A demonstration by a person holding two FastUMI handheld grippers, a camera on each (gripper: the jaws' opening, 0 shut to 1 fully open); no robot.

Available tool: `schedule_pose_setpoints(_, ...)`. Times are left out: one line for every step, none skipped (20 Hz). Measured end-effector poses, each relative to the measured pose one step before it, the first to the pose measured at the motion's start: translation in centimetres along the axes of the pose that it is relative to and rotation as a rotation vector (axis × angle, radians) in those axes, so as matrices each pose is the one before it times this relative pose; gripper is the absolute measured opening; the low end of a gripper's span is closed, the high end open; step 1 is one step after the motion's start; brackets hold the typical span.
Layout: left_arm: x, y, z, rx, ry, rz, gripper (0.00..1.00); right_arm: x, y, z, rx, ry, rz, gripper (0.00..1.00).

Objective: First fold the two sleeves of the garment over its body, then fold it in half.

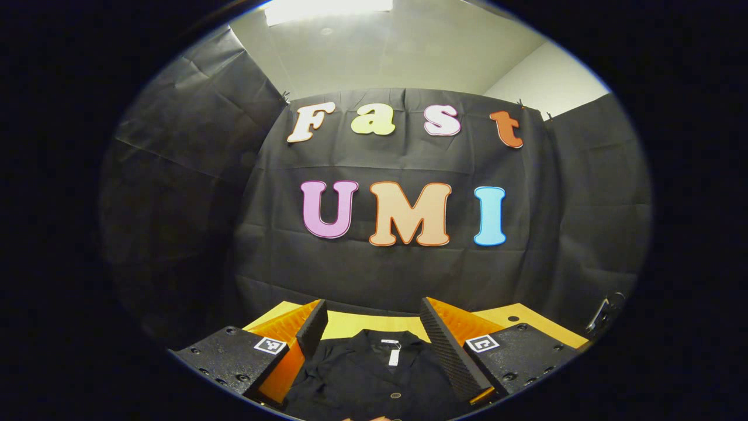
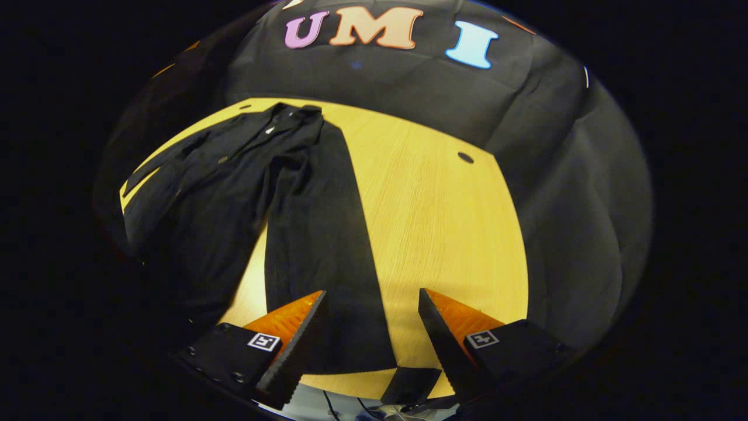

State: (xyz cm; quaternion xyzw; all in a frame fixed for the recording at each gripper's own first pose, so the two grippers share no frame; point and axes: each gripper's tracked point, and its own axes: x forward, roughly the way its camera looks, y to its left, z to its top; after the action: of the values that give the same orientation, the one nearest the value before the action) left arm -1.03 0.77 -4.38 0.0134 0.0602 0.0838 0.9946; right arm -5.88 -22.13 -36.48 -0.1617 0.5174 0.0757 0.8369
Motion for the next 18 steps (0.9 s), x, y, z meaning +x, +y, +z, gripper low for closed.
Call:
schedule_pose_setpoints(-0.179, -0.053, -0.233, 0.00337, 0.00201, 0.00605, 0.97, 0.572, 0.131, -0.466, 0.00108, 0.02807, 0.00936, 1.0)
schedule_pose_setpoints(0.017, -0.098, -0.032, 0.00376, 0.00236, 0.00454, 0.97, 0.232, 0.159, -0.222, 0.0047, 0.02497, 0.01272, 0.99)
schedule_pose_setpoints(-0.107, -0.175, -0.075, 0.0026, 0.00148, 0.00366, 0.97, 0.244, 0.121, -0.216, 0.00483, 0.03161, 0.01842, 0.99)
schedule_pose_setpoints(-0.067, -0.232, 0.04, 0.00205, 0.00161, 0.0033, 0.97, 0.094, -0.031, -0.238, 0.00077, 0.03787, 0.01357, 0.99)
schedule_pose_setpoints(-0.097, -0.215, -0.136, 0.00259, 0.00146, 0.00263, 0.97, 0.417, 0.017, -0.355, -0.00071, 0.02691, 0.01797, 0.99)
schedule_pose_setpoints(-0.074, -0.232, -0.053, 0.00264, 0.00128, 0.00286, 0.97, 0.088, 0.17, -0.083, 0.00215, 0.01487, 0.01664, 1.0)
schedule_pose_setpoints(-0.066, -0.219, 0.002, 0.00072, -0.0013, 0.00367, 0.97, 0.181, 0.156, -0.068, 0.00613, 0.01589, 0.0208, 1.0)
schedule_pose_setpoints(-0.08, -0.224, -0.001, -0.00152, 0.00129, 0.00218, 0.97, 0.003, 0.119, -0.371, 0.0071, 0.01547, 0.02318, 0.99)
schedule_pose_setpoints(-0.091, -0.306, -0.231, -0.00297, 0.0024, 0.00129, 0.96, -0.011, 0.143, -0.354, 0.0067, 0.02199, 0.02157, 1.0)
schedule_pose_setpoints(-0.125, -0.286, -0.057, -0.00194, 0.00249, 0.00199, 0.95, 0.111, -0.067, -0.555, -0.00278, 0.01946, 0.00841, 0.99)
schedule_pose_setpoints(-0.104, -0.347, -0.252, 0.00181, 0.00331, 0.00132, 0.95, 0.151, 0.21, -0.598, -0.00534, 0.02025, 0.02854, 0.92)
schedule_pose_setpoints(-0.054, -0.294, -0.054, 0.00315, 0.00111, 0.00236, 0.97, 0.289, 0.302, 0.117, 0.00633, -0.00554, 0.00088, 0.86)
schedule_pose_setpoints(-0.119, -0.381, -0.154, 0.00163, 0.00087, -0.00056, 0.95, 0.233, 0.38, 0.018, 0.00151, 0.00658, 0.00468, 0.8)
schedule_pose_setpoints(-0.073, -0.352, -0.037, 0.00176, 0.00029, -0.00014, 0.92, -0.081, 0.278, 0.131, -0.00761, -0.01224, 0.00453, 0.76)
schedule_pose_setpoints(-0.129, -0.267, -0.205, 0.00205, 0.00412, 0.00025, 0.92, 0.069, 0.456, 0.08, 0.00501, -0.00618, 0.00993, 0.56)
schedule_pose_setpoints(-0.143, -0.26, -0.278, 0.00079, 0.00796, -0.00134, 0.97, -0.041, -0.063, -0.088, 0.00668, -0.00529, 0.01201, 0.36)
schedule_pose_setpoints(-0.18, -0.314, -0.204, -0.00266, 0.00235, -0.00265, 0.95, -0.027, 0.058, 0.016, 0.00726, -0.00294, -0.00595, 0.17)
schedule_pose_setpoints(-0.075, -0.12, 0.027, -0.00486, 0.00049, -0.00293, 0.97, 0.011, 0.017, 0.021, 0.00171, -0.00481, 0.0018, 0.11)
